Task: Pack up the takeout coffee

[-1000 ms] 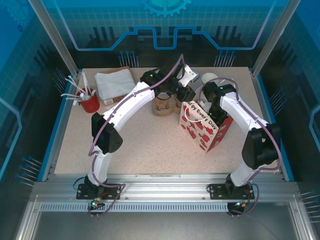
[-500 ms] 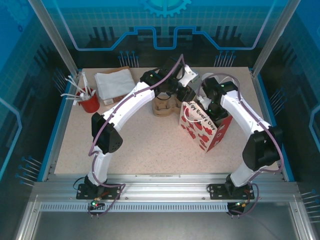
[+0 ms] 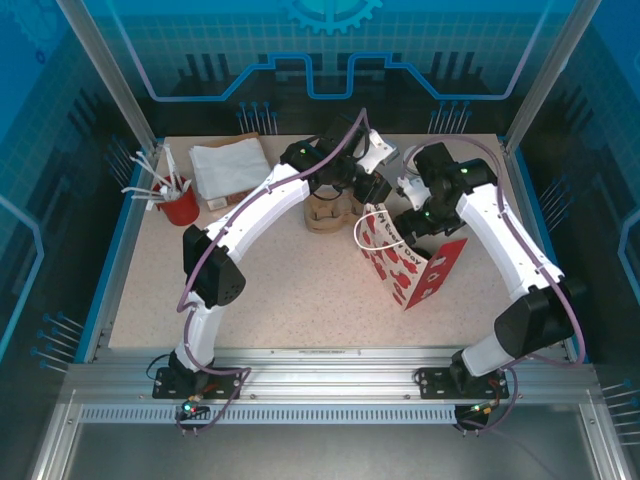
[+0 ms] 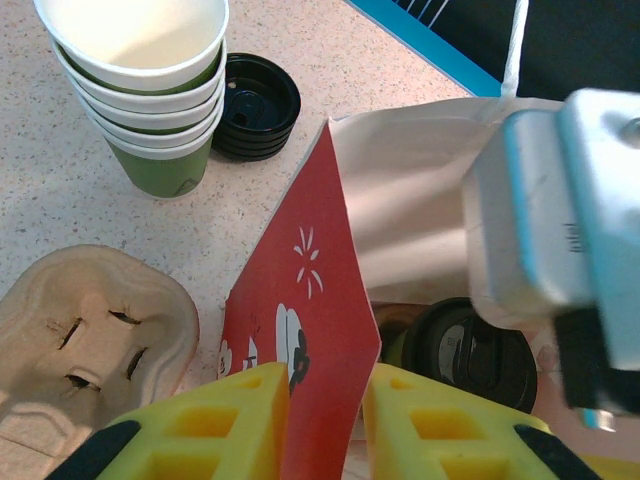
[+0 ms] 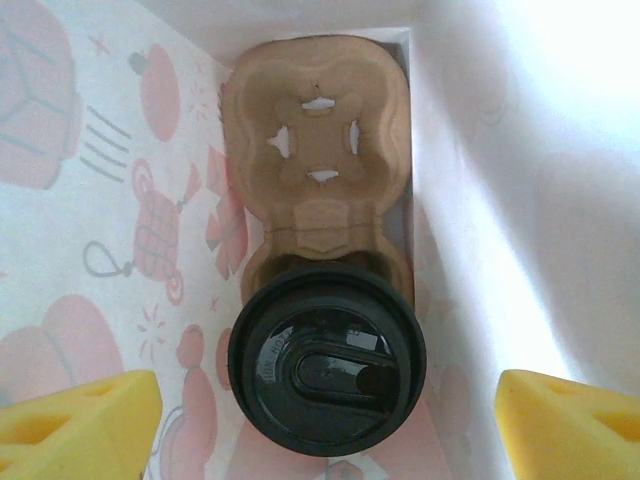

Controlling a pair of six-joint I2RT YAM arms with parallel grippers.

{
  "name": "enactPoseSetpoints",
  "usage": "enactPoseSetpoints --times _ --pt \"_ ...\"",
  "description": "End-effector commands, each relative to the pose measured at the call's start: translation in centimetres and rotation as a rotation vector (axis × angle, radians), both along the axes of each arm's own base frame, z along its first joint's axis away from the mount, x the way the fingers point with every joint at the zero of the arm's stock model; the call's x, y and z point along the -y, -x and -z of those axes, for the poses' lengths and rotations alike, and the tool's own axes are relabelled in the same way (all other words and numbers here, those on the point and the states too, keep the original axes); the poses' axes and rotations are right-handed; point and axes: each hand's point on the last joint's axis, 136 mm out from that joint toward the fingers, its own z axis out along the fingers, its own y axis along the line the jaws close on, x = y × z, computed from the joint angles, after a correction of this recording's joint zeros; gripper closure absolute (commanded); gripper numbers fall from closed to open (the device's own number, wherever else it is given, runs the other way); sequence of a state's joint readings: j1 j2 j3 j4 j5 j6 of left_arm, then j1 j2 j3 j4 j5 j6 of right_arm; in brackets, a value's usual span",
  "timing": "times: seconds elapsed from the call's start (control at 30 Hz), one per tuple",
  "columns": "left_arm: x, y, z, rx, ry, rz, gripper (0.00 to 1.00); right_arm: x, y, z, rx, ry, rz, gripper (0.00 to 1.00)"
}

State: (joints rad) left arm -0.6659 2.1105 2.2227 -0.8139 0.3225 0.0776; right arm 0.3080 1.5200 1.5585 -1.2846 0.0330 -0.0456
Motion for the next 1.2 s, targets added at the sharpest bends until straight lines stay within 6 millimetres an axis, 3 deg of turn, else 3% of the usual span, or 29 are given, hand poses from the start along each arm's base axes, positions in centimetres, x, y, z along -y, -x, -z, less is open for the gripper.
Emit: enactPoseSetpoints --times 0.0,0.27,0.47,0.67,0.8,0.9,1.0,1.1,1.17 --pt "-0.3 0.4 -0.2 -0.021 -0.002 -0.003 0.72 -0.9 0.8 -2.0 0.030 -0.045 -0.030 0.12" --pt "-0.1 0.5 -0.8 -0.018 0.009 -0.001 0.67 -1.5 0.8 -5.3 0.118 -0.111 -0.042 0.12" --pt "0.2 0.3 -2.1 -0.006 0.040 -0.012 0.52 -2.2 1.2 -9.4 0.237 -0.192 -0.058 0.12" --pt "0.2 0.3 -5.3 0.015 0.111 -0.042 0.38 -1.5 1.9 -14.7 0.409 -0.240 -0.026 0.12" --pt "-0.8 0.5 -8.3 0.042 0.162 -0.074 0.32 -1.1 2.4 -18.2 0.549 -0.286 -0.002 0.13" --pt "-2.9 0.6 -10.6 0.059 0.204 -0.120 0.32 -2.3 3.1 -20.3 0.655 -0.333 -0.052 0.14" --pt "-6.7 0.7 -12.2 0.086 0.247 -0.207 0.31 -5.0 3.9 -21.8 0.746 -0.374 -0.155 0.15" --pt "-12.4 0.5 -11.7 0.085 0.279 -0.365 0.31 -8.5 4.4 -22.4 0.791 -0.401 -0.276 0.15" --pt "-18.0 0.3 -11.3 0.082 0.292 -0.529 0.32 -11.1 4.5 -22.6 0.813 -0.412 -0.352 0.14"
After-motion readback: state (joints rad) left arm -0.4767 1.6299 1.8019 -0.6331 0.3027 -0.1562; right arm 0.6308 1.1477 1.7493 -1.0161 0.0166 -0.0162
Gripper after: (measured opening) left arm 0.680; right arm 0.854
